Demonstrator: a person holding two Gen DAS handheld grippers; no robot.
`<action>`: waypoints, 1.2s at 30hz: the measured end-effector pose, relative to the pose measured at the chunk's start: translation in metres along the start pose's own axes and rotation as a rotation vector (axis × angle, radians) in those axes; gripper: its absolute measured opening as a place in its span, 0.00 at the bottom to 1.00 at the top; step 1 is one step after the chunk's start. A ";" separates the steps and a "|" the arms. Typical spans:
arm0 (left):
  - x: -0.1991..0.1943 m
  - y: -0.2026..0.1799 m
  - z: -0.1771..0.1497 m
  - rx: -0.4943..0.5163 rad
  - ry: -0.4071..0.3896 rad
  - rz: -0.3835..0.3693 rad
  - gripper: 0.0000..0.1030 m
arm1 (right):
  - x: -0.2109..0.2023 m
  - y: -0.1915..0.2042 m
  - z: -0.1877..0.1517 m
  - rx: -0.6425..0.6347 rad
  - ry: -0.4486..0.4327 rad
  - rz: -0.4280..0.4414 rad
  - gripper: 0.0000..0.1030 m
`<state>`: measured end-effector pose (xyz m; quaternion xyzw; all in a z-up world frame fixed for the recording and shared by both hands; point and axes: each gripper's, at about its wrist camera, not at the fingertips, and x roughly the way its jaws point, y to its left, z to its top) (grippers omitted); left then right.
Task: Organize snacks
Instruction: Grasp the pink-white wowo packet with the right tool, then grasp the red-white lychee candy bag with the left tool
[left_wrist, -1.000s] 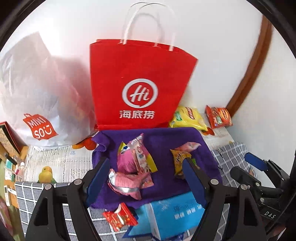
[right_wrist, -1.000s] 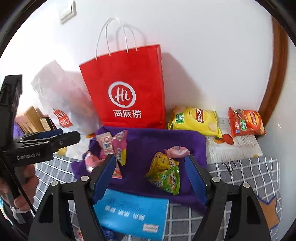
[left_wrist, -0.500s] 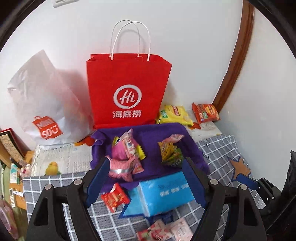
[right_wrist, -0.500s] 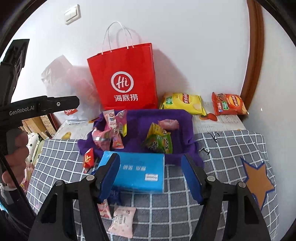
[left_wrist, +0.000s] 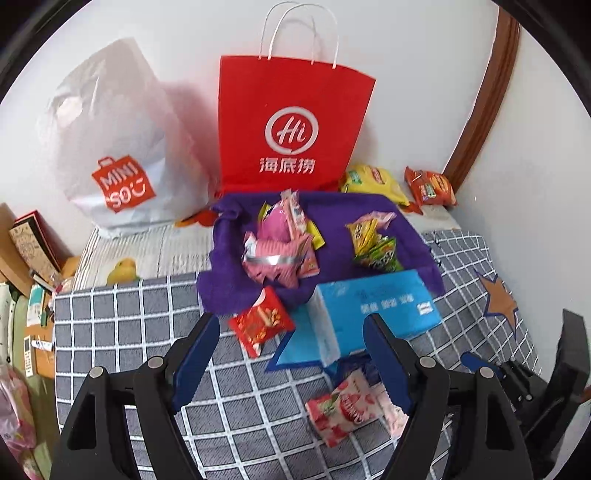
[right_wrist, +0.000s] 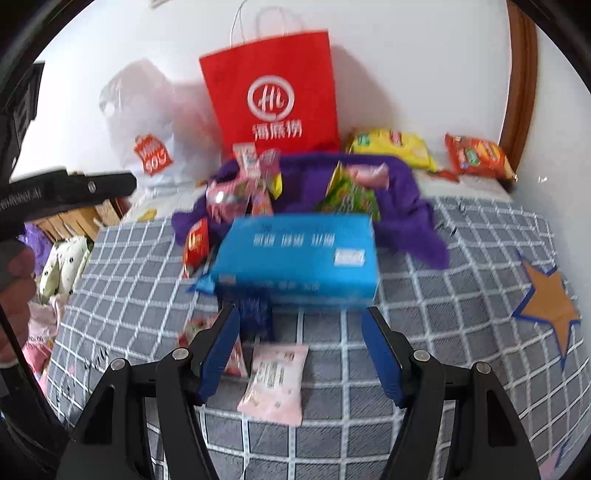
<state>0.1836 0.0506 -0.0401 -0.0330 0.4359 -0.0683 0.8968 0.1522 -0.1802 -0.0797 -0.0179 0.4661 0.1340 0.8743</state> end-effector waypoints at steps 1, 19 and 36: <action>0.001 0.001 -0.002 -0.002 0.005 0.001 0.76 | 0.004 0.002 -0.005 -0.003 0.015 0.001 0.67; 0.016 0.002 -0.029 0.007 0.055 0.010 0.76 | 0.062 0.017 -0.043 -0.034 0.140 0.004 0.41; 0.070 -0.026 -0.064 0.074 0.149 -0.042 0.75 | 0.051 -0.057 -0.045 0.028 0.017 -0.133 0.35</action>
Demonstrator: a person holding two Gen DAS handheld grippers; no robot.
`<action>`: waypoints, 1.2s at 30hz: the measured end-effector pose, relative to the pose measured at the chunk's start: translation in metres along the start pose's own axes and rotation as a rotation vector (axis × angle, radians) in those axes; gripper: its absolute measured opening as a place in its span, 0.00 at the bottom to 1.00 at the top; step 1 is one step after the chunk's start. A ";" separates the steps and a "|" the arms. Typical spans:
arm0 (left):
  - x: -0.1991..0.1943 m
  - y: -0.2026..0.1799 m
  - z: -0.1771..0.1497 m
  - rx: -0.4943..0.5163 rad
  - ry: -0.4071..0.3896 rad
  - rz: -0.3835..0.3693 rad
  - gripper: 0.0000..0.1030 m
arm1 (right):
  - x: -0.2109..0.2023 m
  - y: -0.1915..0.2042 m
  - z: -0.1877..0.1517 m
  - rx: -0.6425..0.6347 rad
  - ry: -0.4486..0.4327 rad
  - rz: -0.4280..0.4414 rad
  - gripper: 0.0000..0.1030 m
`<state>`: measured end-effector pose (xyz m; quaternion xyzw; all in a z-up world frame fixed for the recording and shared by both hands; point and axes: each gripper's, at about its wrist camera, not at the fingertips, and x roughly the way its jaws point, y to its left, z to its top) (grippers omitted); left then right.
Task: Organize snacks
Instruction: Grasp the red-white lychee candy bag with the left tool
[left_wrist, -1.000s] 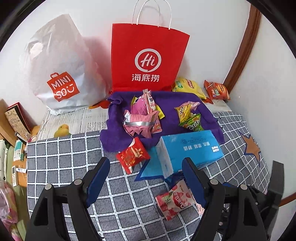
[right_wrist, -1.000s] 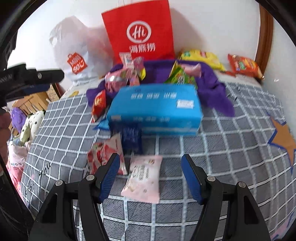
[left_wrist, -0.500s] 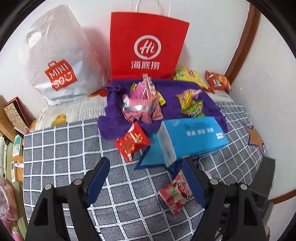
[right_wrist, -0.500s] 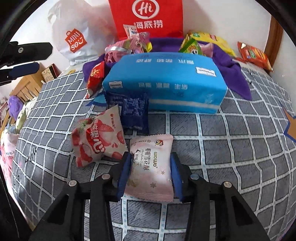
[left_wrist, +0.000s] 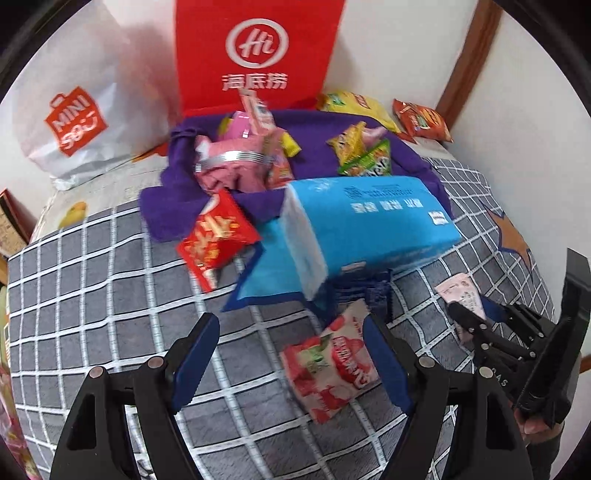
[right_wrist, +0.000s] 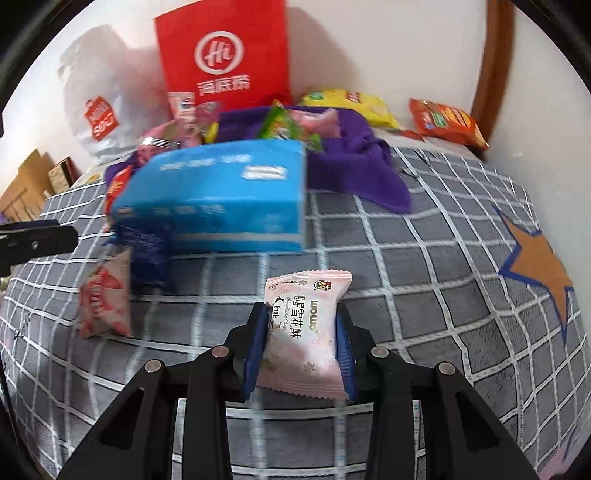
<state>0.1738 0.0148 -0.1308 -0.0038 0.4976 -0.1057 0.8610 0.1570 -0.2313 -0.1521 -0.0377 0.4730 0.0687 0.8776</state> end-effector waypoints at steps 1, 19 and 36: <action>0.003 -0.004 0.000 0.012 0.000 0.000 0.75 | 0.003 -0.002 -0.002 0.008 -0.001 0.010 0.35; 0.035 -0.028 -0.029 0.054 0.141 -0.147 0.71 | 0.009 -0.004 -0.006 0.032 -0.022 0.024 0.40; 0.026 -0.050 -0.050 0.158 0.050 -0.007 0.39 | 0.008 -0.006 -0.007 0.048 -0.027 0.045 0.41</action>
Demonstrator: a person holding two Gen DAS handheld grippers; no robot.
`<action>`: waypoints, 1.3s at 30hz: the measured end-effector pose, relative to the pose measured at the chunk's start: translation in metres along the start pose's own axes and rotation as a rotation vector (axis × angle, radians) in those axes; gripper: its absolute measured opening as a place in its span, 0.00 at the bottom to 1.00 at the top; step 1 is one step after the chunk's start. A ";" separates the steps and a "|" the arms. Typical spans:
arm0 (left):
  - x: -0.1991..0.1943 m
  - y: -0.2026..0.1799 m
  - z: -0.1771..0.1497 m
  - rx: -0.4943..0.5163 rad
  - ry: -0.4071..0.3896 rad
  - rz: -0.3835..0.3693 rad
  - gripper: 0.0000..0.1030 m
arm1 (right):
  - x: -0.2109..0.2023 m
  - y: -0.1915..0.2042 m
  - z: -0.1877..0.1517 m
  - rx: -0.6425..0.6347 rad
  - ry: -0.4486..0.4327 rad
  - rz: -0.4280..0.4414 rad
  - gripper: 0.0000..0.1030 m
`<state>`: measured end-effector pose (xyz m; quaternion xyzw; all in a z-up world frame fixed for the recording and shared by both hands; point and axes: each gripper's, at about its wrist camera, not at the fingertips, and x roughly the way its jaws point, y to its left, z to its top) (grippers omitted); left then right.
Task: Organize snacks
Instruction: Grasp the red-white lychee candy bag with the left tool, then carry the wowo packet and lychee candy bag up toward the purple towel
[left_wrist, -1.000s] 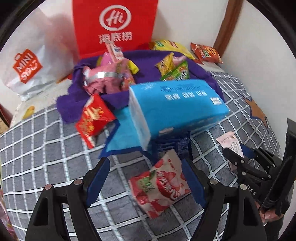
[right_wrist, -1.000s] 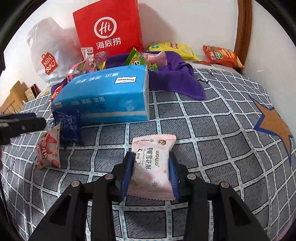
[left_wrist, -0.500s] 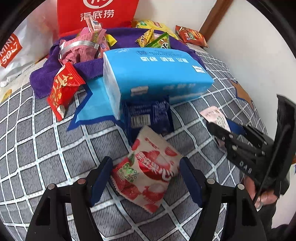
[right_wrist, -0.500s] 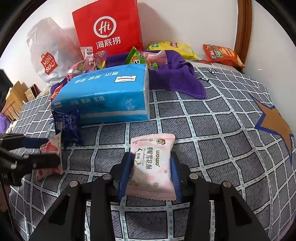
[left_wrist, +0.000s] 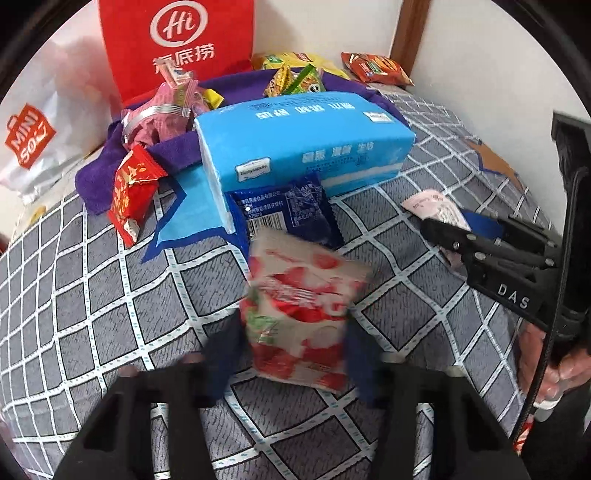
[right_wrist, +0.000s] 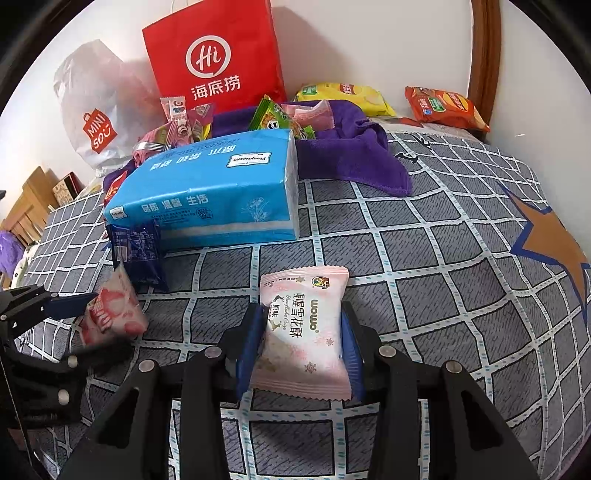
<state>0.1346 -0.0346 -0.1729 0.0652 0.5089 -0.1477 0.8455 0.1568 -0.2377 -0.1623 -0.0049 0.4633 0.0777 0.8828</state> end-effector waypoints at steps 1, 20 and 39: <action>-0.001 0.003 0.000 -0.012 0.005 -0.009 0.39 | 0.000 -0.001 0.000 0.003 -0.001 0.004 0.41; -0.051 0.056 0.001 -0.179 -0.071 -0.077 0.37 | -0.034 0.008 0.012 -0.020 -0.046 0.009 0.36; -0.087 0.069 0.062 -0.226 -0.153 -0.094 0.37 | -0.079 0.027 0.090 -0.098 -0.135 -0.044 0.36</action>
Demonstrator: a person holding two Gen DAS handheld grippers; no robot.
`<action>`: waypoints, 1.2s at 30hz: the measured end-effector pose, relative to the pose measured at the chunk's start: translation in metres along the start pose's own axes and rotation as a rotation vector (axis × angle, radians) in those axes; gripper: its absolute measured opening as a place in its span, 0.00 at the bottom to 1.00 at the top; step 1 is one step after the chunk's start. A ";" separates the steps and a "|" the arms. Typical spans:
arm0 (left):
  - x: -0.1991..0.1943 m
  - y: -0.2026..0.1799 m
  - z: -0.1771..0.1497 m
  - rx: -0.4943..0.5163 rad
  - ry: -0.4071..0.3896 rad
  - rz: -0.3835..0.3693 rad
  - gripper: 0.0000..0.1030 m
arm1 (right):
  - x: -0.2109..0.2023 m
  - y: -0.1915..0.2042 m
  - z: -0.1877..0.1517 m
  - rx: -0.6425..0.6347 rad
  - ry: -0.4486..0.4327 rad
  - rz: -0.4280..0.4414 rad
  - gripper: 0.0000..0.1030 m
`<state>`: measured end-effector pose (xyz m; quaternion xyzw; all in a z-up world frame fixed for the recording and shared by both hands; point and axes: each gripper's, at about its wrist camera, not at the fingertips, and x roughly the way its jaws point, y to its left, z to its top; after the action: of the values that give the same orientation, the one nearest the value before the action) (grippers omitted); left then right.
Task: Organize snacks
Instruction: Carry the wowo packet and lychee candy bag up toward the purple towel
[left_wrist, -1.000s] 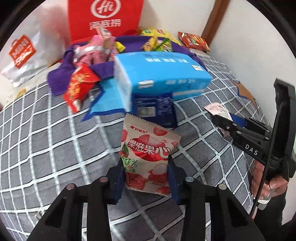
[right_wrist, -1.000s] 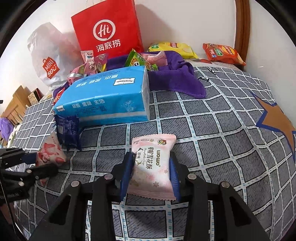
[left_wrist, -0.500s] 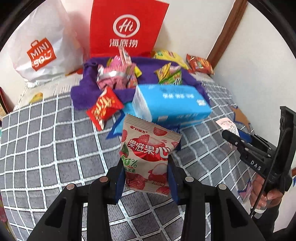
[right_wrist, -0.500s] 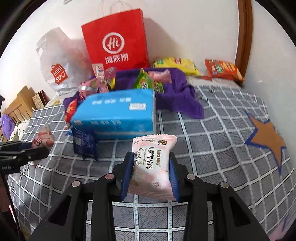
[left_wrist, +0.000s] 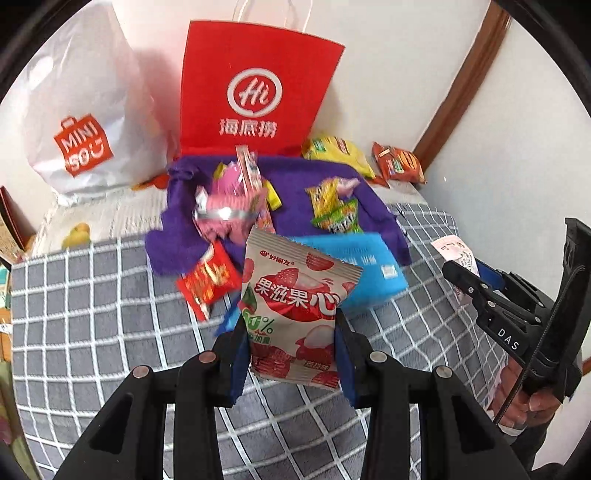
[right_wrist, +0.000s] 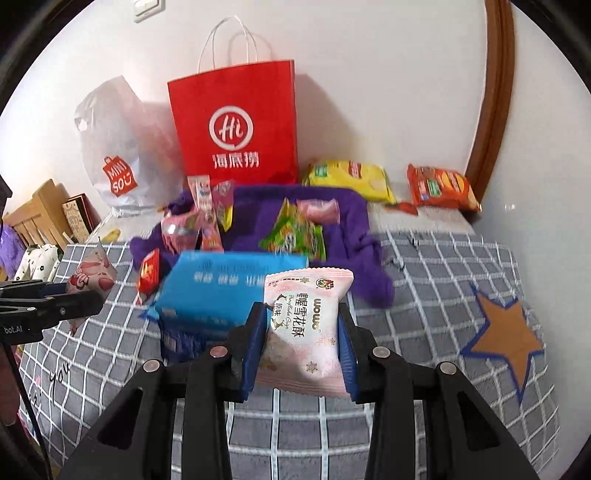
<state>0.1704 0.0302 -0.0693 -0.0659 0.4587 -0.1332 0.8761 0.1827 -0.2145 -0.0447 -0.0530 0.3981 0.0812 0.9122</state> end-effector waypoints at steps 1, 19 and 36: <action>-0.001 0.000 0.006 -0.001 -0.008 0.002 0.37 | 0.001 0.001 0.009 -0.004 -0.002 -0.003 0.36; 0.012 0.012 0.095 -0.038 -0.059 0.045 0.37 | 0.037 0.000 0.106 -0.005 -0.048 0.026 0.36; 0.083 0.026 0.143 -0.074 0.003 0.026 0.37 | 0.129 -0.015 0.140 0.015 0.053 0.063 0.36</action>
<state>0.3372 0.0295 -0.0591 -0.0920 0.4655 -0.1051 0.8740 0.3723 -0.1931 -0.0443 -0.0357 0.4241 0.1057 0.8987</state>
